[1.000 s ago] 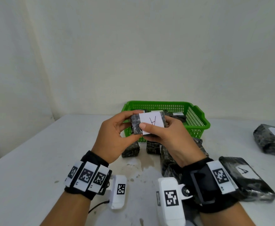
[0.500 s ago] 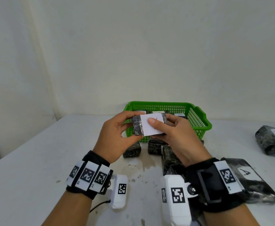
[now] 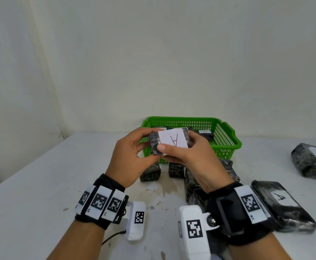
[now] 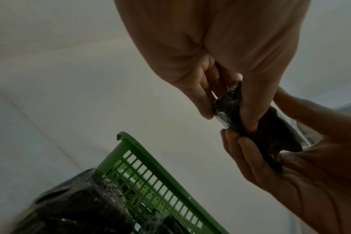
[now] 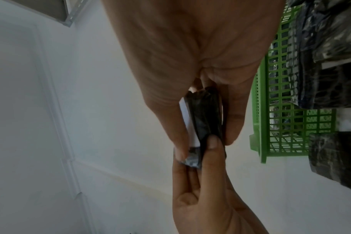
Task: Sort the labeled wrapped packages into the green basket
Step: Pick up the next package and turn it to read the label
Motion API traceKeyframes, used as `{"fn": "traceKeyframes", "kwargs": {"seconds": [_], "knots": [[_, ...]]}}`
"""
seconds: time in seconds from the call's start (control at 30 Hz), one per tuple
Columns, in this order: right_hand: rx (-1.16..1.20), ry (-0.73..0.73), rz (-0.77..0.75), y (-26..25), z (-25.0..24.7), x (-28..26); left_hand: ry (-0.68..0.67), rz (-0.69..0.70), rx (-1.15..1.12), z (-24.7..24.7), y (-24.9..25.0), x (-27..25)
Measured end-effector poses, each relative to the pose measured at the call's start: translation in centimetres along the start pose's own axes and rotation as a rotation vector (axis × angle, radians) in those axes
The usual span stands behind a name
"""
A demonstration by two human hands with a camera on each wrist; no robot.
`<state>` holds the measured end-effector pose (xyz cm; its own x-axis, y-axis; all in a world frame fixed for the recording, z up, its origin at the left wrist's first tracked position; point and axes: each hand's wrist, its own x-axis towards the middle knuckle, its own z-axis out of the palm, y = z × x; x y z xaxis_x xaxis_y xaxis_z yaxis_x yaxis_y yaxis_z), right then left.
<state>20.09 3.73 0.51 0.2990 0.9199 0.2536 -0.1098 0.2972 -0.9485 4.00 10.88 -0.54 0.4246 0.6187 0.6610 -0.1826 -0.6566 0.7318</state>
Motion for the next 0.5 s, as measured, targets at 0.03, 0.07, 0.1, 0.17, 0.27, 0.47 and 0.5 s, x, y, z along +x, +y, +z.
{"fn": "traceKeyframes", "kwargs": {"seconds": [0.03,0.07,0.1,0.17,0.27,0.47,0.5], "knots": [[-0.012,0.011,-0.006,0.1,0.2,0.0,0.006,0.002,0.004,0.0,0.0,0.0],[-0.024,0.026,-0.019,0.2,0.3,0.0,0.009,0.003,0.003,0.0,0.0,0.0],[-0.04,0.04,-0.034,0.3,0.3,-0.1,0.01,0.004,-0.002,0.1,0.0,-0.1],[-0.065,0.047,-0.052,0.3,0.2,-0.1,0.008,0.005,-0.006,0.2,0.1,-0.1],[-0.031,0.011,-0.027,-0.1,0.1,-0.2,0.006,0.001,-0.011,0.1,0.2,0.0],[0.038,-0.026,-0.023,-1.1,-0.6,-0.3,0.017,0.007,-0.084,-0.1,0.6,0.1],[0.037,-0.019,-0.033,-1.1,-0.6,-0.3,0.01,0.005,-0.092,0.0,0.5,0.1]]}}
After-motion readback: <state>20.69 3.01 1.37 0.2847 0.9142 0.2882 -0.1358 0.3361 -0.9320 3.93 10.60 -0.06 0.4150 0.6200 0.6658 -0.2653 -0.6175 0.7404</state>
